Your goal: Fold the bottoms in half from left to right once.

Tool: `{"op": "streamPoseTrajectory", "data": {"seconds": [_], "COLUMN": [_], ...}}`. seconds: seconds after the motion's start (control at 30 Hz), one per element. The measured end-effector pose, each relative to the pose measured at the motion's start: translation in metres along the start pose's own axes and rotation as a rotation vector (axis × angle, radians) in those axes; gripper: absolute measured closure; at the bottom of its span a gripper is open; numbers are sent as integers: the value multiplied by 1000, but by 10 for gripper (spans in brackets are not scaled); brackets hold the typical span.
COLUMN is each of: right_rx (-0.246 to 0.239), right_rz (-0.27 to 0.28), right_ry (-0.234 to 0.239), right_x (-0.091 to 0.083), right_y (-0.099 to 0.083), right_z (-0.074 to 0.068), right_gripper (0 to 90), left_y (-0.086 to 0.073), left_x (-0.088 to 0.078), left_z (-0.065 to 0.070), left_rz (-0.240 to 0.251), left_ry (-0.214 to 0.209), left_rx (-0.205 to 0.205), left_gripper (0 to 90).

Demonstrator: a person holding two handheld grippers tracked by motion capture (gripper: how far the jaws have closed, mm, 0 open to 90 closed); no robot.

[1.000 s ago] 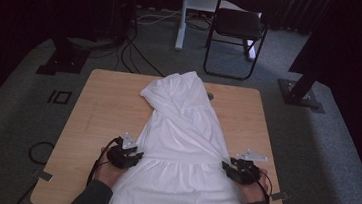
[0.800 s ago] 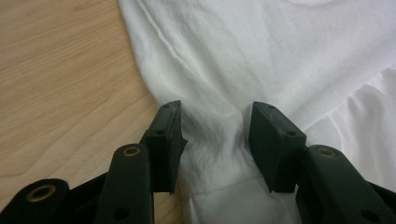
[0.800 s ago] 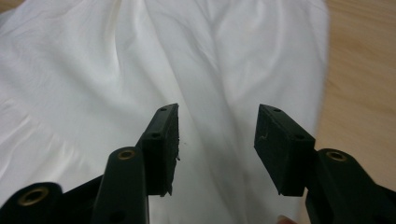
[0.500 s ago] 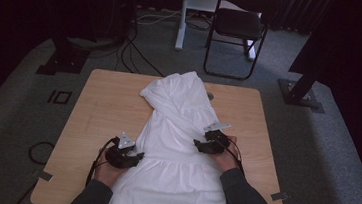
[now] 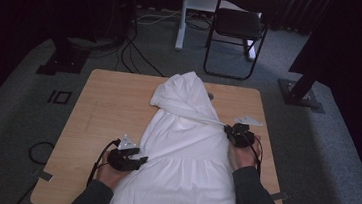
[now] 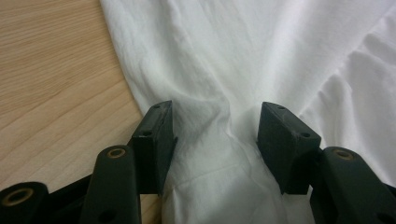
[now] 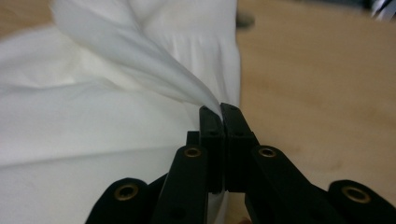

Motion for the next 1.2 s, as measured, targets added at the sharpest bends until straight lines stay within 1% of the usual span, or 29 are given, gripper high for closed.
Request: {"op": "streamPoseTrajectory", "data": {"seconds": [0.03,0.13,0.17,0.2,0.23,0.27,0.3,0.33,0.37,0.4,0.43,0.47,0.5,0.53,0.57,0.6,0.63,0.67,0.7,0.73,0.8,0.87,0.9,0.93,0.97,1.03,1.07,1.13,1.2], "right_rx": [25,46,46,51,51,36,31,27,27,28,32,36,36,32,32,27,27,23,24,24,21,16,16,8,4,3,1,-4,-14], "right_rz": [-55,-102,-108,-118,-118,-129,-131,-132,-133,-134,-133,-133,-133,-137,-137,-140,-140,-140,-140,-139,-137,-143,-143,-148,-150,-148,-147,-144,-137], "right_ry": [26,55,57,58,58,57,57,55,55,57,59,61,61,64,64,64,64,63,64,65,63,65,65,69,70,74,77,101,110], "right_x": [17,35,37,39,39,41,42,42,42,42,43,43,43,43,43,44,44,44,44,44,44,42,42,39,37,34,32,20,12], "right_y": [-14,-29,-31,-33,-33,-34,-34,-35,-34,-34,-34,-34,-34,-34,-34,-33,-33,-33,-33,-33,-34,-34,-34,-36,-37,-40,-41,-51,-58], "right_z": [6,7,7,6,6,6,6,5,6,6,6,7,7,7,7,8,8,8,8,8,8,7,7,4,2,0,-1,-9,-15], "right_gripper": [870,852,850,847,847,838,836,834,829,826,825,824,824,823,823,821,821,820,820,821,833,850,850,861,864,867,869,869,870], "left_y": [0,4,4,12,12,26,33,39,39,54,54,69,69,77,77,82,82,82,81,78,76,73,73,67,67,60,51,42,32], "left_x": [0,-4,-4,-8,-8,-12,-12,-10,-10,-2,-2,14,14,28,28,45,45,56,60,64,62,60,60,55,55,50,42,34,26], "left_z": [0,-2,-2,-6,-6,-10,-11,-12,-12,-15,-15,-18,-18,-20,-20,-23,-23,-27,-28,-31,-32,-30,-30,-28,-28,-28,-27,-25,-20], "left_rz": [-4,-17,-17,-2,-2,22,31,35,35,35,35,22,22,1,1,-24,-24,-50,-66,-65,-57,-58,-58,-52,-52,-39,-29,-20,-12], "left_ry": [2,2,2,18,18,31,38,43,43,66,66,79,79,102,102,125,125,146,153,144,144,149,149,142,142,131,117,101,86], "left_rx": [2,-5,-5,2,2,7,14,19,19,26,26,33,33,44,44,53,53,54,51,42,49,74,74,83,83,75,68,50,34], "left_gripper": [462,441,435,434,433,433,432,431,430,430,430,432,433,439,441,452,471,471,520,612,779,847,856,861,863,863,863,863,861]}}
Point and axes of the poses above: each handheld gripper's, and its own axes: x roughly forward along the jaws, y roughly out of its top, z roughly to its right, the point moved 2 cm from there along x, roughly forward along the jaws, and after that the axes turned 4 degrees about -x, right-handed, at the moved point
